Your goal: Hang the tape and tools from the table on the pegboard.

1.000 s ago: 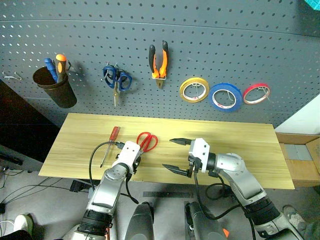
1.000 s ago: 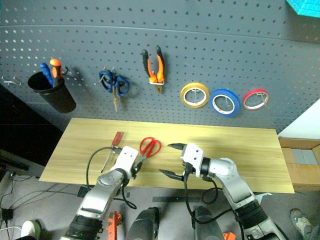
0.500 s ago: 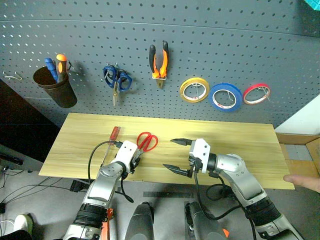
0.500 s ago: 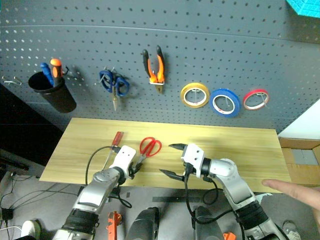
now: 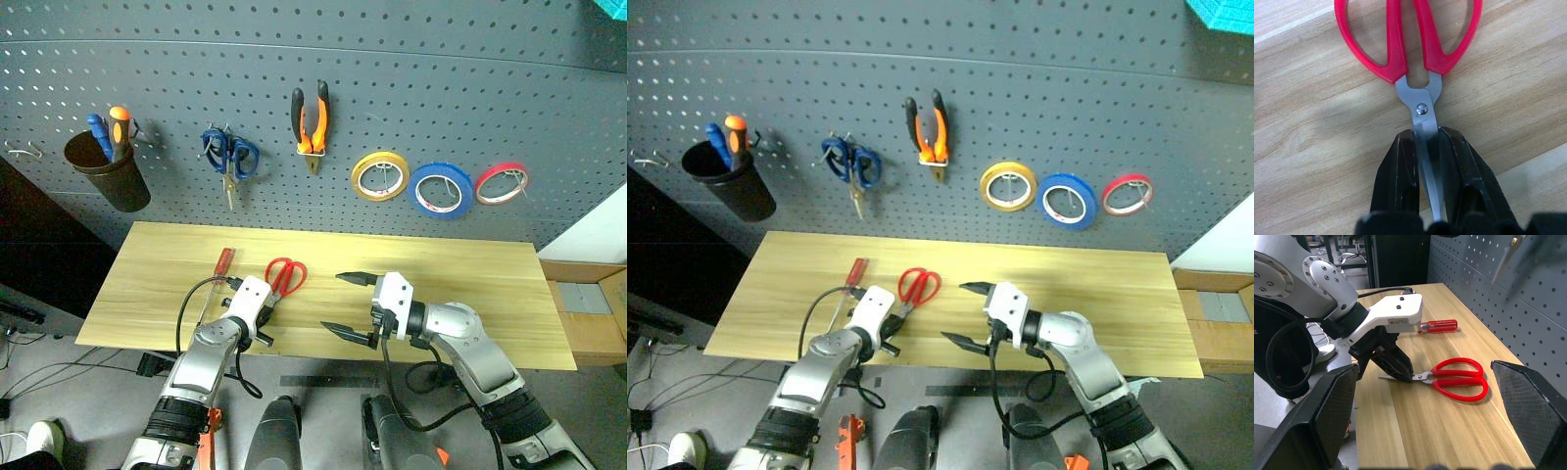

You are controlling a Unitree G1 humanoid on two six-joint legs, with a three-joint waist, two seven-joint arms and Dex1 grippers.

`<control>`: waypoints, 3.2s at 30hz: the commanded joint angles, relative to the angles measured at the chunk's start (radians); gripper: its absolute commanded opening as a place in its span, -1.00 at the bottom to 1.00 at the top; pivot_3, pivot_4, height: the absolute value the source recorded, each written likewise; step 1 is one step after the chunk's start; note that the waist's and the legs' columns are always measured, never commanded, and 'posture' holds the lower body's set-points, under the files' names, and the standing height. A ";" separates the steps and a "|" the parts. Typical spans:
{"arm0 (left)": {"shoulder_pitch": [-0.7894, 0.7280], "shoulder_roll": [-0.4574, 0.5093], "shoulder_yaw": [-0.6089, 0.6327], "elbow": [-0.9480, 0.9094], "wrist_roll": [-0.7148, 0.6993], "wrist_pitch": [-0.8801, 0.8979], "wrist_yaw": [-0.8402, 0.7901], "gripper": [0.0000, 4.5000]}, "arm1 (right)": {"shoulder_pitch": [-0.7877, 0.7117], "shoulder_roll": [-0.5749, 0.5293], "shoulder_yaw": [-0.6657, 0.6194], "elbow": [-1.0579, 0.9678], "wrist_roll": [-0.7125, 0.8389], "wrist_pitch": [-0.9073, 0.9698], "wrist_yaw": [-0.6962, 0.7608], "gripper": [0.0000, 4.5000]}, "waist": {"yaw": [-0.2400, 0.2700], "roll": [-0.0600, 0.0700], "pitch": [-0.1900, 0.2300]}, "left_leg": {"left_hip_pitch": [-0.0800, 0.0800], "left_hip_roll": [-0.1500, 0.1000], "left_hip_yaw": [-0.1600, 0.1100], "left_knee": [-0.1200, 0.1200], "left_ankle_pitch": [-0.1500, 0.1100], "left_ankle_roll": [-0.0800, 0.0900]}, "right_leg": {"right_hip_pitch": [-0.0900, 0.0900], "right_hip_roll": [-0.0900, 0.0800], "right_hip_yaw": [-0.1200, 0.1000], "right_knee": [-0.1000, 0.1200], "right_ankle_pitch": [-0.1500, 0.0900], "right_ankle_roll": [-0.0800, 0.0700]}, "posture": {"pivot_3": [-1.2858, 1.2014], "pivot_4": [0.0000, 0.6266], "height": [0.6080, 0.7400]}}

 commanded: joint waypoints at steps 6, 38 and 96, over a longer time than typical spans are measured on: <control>-0.008 0.008 0.011 0.020 0.007 -0.012 0.018 -0.87 | -0.010 0.003 -0.016 -0.015 0.002 -0.036 0.000 1.00 | 0.001 0.000 0.000 | 0.000 0.000 0.000 0.000 0.000 0.000 | 0.000 0.000 0.000 0.000 0.000 0.000 | 0.13 -0.30 1.00; -0.040 -0.005 0.002 0.032 0.004 -0.036 0.038 -0.87 | -0.033 0.013 -0.061 0.011 0.006 -0.060 -0.034 1.00 | 0.010 -0.001 -0.004 | 0.000 0.000 0.000 0.001 0.000 0.000 | 0.000 0.000 -0.001 0.001 0.000 0.000 | 0.14 -0.39 1.00; 0.177 -0.125 0.215 -0.448 -0.070 -0.543 0.229 -0.87 | -0.054 0.170 -0.174 -0.227 0.217 0.055 -0.230 1.00 | 0.031 -0.006 -0.069 | 0.013 0.001 0.003 0.001 0.000 0.000 | 0.012 0.001 0.002 0.001 0.000 0.000 | 0.18 -0.61 1.00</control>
